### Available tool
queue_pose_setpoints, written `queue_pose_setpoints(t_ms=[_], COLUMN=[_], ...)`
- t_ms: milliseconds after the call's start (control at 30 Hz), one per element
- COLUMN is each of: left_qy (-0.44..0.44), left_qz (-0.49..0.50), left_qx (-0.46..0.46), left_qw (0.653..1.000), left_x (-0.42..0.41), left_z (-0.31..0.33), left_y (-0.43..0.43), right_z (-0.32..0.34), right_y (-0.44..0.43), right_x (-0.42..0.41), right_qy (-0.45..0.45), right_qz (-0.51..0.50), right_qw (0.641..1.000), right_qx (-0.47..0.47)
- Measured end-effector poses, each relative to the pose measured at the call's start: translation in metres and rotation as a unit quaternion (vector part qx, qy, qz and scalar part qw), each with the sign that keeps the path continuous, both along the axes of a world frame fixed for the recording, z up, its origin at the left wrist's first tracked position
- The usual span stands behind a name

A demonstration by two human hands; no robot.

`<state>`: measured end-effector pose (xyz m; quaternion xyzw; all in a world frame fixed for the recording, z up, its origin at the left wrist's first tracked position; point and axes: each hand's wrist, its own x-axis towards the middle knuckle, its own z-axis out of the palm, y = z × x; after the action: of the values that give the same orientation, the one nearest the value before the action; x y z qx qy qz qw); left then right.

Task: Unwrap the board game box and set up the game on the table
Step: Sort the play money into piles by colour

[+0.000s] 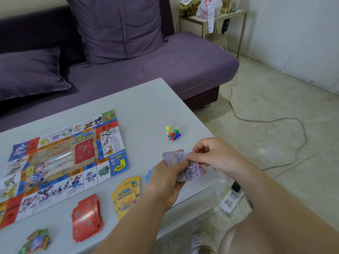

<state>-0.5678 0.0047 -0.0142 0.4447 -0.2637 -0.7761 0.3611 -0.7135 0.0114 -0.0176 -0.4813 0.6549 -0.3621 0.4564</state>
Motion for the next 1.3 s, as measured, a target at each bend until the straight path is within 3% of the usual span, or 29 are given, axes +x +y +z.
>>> queue_pose_setpoints(t_ms=[133, 300, 500, 600, 767, 967, 1167, 1233, 1300], left_qy=[0.017, -0.030, -0.043, -0.006, 0.056, 0.062, 0.061, 0.044, 0.029], left_qz=[-0.012, -0.022, -0.010, 0.001, 0.067, 0.067, 0.050, 0.051, 0.049], left_qx=[-0.012, -0.053, -0.029, 0.007, 0.104, 0.114, 0.106, 0.091, 0.072], left_qw=[1.000, 0.998, 0.999, 1.000, 0.991, 0.989, 0.991, 0.994, 0.996], left_x=[0.000, -0.005, -0.013, -0.015, -0.011, -0.005, -0.004, -0.005, -0.005], left_z=[-0.001, 0.000, -0.003, -0.002, 0.002, 0.007, 0.001, -0.002, -0.005], left_y=[0.001, 0.001, 0.000, -0.001, -0.010, -0.017, -0.017, -0.016, -0.015], right_z=[0.002, 0.002, -0.002, 0.000, -0.001, -0.012, -0.015, -0.010, -0.003], right_y=[0.001, 0.004, 0.002, 0.002, 0.002, -0.001, -0.005, -0.004, -0.002], right_x=[-0.009, -0.011, -0.013, -0.018, -0.046, -0.055, -0.052, -0.047, -0.037], right_qy=[0.011, -0.016, -0.034, -0.037, 0.045, 0.153, 0.258, 0.256, 0.180], right_qz=[0.004, 0.017, -0.003, -0.029, -0.107, -0.051, -0.091, -0.128, -0.113], right_qw=[1.000, 0.999, 0.999, 0.999, 0.993, 0.986, 0.962, 0.957, 0.975], right_qx=[0.010, 0.033, 0.037, 0.014, -0.013, 0.040, 0.017, -0.040, -0.059])
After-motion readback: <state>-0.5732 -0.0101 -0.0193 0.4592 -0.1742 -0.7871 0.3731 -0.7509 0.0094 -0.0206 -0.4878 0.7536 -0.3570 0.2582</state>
